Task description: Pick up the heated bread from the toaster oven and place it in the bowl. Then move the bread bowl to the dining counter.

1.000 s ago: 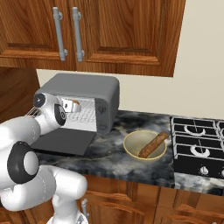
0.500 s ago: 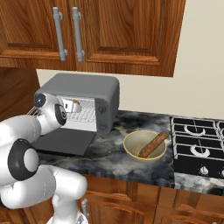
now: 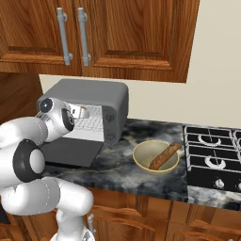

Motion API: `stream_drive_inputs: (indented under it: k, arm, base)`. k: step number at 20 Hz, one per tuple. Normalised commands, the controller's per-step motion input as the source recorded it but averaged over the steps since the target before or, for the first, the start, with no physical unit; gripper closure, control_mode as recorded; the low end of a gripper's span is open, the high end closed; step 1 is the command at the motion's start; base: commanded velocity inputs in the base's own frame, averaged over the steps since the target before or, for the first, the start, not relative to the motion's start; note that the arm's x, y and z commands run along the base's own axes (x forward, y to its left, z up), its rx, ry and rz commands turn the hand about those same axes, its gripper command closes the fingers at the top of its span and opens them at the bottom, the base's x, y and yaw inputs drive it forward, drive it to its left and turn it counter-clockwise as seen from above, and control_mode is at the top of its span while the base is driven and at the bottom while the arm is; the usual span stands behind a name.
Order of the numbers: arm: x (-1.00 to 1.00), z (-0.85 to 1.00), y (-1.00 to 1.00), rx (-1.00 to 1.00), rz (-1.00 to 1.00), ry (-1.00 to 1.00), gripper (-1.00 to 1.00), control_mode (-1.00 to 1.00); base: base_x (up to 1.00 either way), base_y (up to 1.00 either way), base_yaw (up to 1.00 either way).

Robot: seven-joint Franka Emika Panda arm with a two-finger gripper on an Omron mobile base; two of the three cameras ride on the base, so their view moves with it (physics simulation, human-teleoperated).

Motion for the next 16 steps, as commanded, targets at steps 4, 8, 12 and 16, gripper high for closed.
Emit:
stream_drive_inputs:
  k: [4, 8, 12, 16]
  arm:
    - [0.11, -0.12, 0.00, 0.00, 0.00, 0.00, -1.00, -1.00]
    - [0.10, -0.06, 0.00, 0.00, 0.00, 0.00, 1.00, -1.00]
    - [0.00, 0.00, 0.00, 0.00, 0.00, 0.00, 1.00, -1.00]
    - [0.00, 0.00, 0.00, 0.00, 0.00, 0.00, 1.00, -1.00]
  base:
    - [0.00, 0.00, 0.00]
    - [0.00, 0.00, 0.00]
    - [0.00, 0.00, 0.00]
    - [0.00, 0.00, 0.00]
